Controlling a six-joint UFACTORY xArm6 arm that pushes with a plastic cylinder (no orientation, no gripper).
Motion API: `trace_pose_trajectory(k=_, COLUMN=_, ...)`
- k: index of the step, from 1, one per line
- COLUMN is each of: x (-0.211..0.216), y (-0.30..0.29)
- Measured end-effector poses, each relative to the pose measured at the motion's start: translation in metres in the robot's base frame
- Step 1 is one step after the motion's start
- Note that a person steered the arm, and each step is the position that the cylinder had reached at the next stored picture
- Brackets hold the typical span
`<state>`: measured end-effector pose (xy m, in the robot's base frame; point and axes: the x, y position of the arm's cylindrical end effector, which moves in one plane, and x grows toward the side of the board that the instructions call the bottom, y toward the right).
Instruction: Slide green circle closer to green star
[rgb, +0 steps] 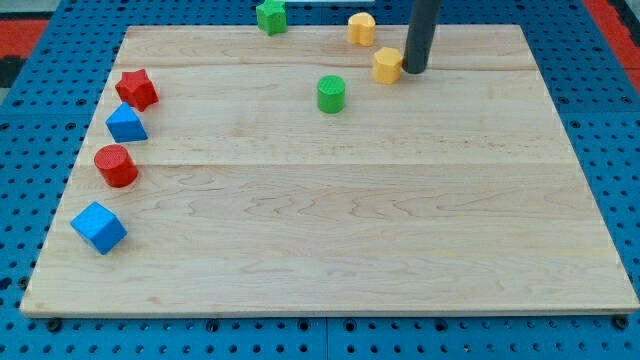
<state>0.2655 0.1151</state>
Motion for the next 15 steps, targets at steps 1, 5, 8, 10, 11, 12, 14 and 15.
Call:
trace_pose_trajectory(k=1, x=0.032, y=-0.003)
trace_pose_trajectory(k=5, x=0.088, y=-0.011)
trace_pose_trajectory(k=8, x=0.081, y=-0.086)
trace_pose_trajectory(k=10, x=0.089, y=-0.161)
trace_pose_trajectory(k=11, x=0.064, y=-0.162)
trace_pose_trajectory(k=12, x=0.104, y=-0.149)
trace_pose_trajectory(k=14, x=0.112, y=-0.123)
trace_pose_trajectory(k=15, x=0.066, y=-0.098)
